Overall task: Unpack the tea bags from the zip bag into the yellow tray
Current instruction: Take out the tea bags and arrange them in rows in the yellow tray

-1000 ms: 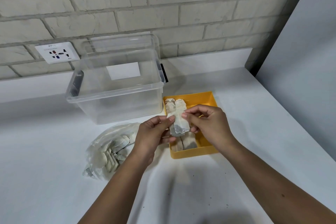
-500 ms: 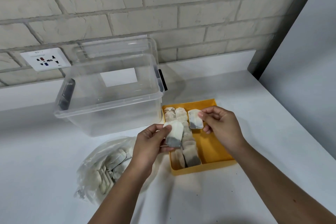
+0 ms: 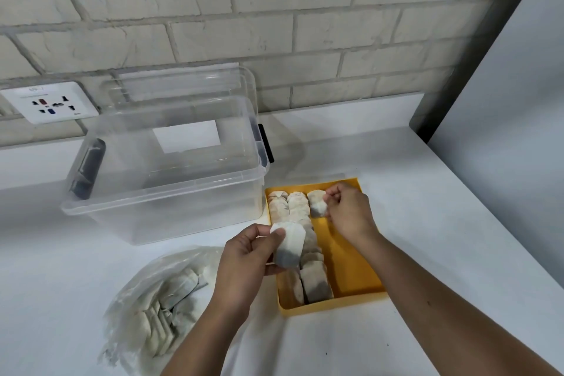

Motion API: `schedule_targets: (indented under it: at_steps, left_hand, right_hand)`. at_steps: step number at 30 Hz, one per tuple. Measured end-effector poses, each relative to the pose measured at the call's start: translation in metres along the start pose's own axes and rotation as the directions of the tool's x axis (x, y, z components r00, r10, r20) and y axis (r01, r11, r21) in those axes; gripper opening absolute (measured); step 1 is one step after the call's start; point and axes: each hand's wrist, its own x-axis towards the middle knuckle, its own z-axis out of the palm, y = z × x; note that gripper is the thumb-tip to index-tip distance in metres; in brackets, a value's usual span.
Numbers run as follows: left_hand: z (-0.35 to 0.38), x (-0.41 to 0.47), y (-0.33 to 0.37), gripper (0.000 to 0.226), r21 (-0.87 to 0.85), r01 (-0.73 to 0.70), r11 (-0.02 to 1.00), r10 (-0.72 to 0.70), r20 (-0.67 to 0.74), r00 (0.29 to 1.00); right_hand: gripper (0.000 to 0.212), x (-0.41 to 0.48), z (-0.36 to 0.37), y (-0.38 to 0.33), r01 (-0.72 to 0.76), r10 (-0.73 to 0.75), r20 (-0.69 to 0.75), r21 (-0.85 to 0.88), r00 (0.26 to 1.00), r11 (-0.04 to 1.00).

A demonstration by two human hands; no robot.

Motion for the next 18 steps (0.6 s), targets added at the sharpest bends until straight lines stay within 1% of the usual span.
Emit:
schedule_targets:
  at_steps: [4, 6, 9, 11, 13, 14, 15, 16, 17, 18]
  left_hand:
    - [0.000, 0.001, 0.000, 0.014, 0.000, 0.003, 1.000, -0.003, 0.000, 1.000]
    - [0.000, 0.001, 0.000, 0.014, -0.010, 0.008, 1.000, -0.008, -0.005, 1.000]
    - [-0.001, 0.002, -0.001, 0.012, -0.030, 0.018, 0.999, -0.019, -0.014, 1.000]
    - [-0.001, 0.003, -0.002, 0.012, -0.052, 0.029, 0.998, -0.030, -0.022, 0.999]
    - [0.000, 0.002, 0.000, 0.012, -0.080, 0.040, 0.996, -0.042, -0.026, 0.999]
    - [0.001, 0.002, 0.000, 0.012, -0.092, 0.041, 0.995, -0.044, -0.023, 0.999]
    - [0.002, 0.002, 0.002, 0.011, -0.098, 0.039, 0.994, -0.041, -0.018, 0.999]
    - [0.004, 0.001, 0.002, 0.011, -0.099, 0.032, 0.995, -0.033, -0.015, 0.999]
    - [0.006, 0.000, 0.003, 0.010, -0.098, 0.021, 0.995, -0.023, -0.012, 1.000]
    - [0.008, 0.000, 0.003, 0.009, -0.093, 0.011, 0.996, -0.012, -0.009, 1.000]
  right_hand:
    - [0.013, 0.002, 0.007, -0.002, -0.023, 0.023, -0.054, 0.008, 0.998, 1.000]
    - [0.014, 0.001, 0.007, -0.001, -0.035, 0.035, -0.056, -0.005, 0.998, 0.999]
    - [0.023, -0.005, 0.000, -0.001, -0.029, 0.028, -0.054, -0.015, 0.998, 0.999]
    - [0.023, -0.020, -0.011, -0.005, 0.033, -0.027, -0.092, 0.069, 0.995, 0.997]
    - [0.016, -0.043, -0.022, -0.012, 0.115, -0.087, -0.109, 0.287, 0.990, 0.951]
    - [0.013, -0.057, -0.027, -0.017, 0.110, -0.097, -0.052, 0.406, 0.994, 0.907]
    - [0.013, -0.069, -0.029, -0.022, 0.072, -0.104, 0.039, 0.489, 0.994, 0.869]
    - [0.015, -0.078, -0.029, -0.024, 0.029, -0.112, 0.128, 0.524, 0.985, 0.852]
    - [0.018, -0.085, -0.027, -0.024, 0.009, -0.122, 0.184, 0.518, 0.975, 0.855]
    - [0.018, -0.089, -0.025, -0.022, 0.024, -0.139, 0.199, 0.491, 0.970, 0.871]
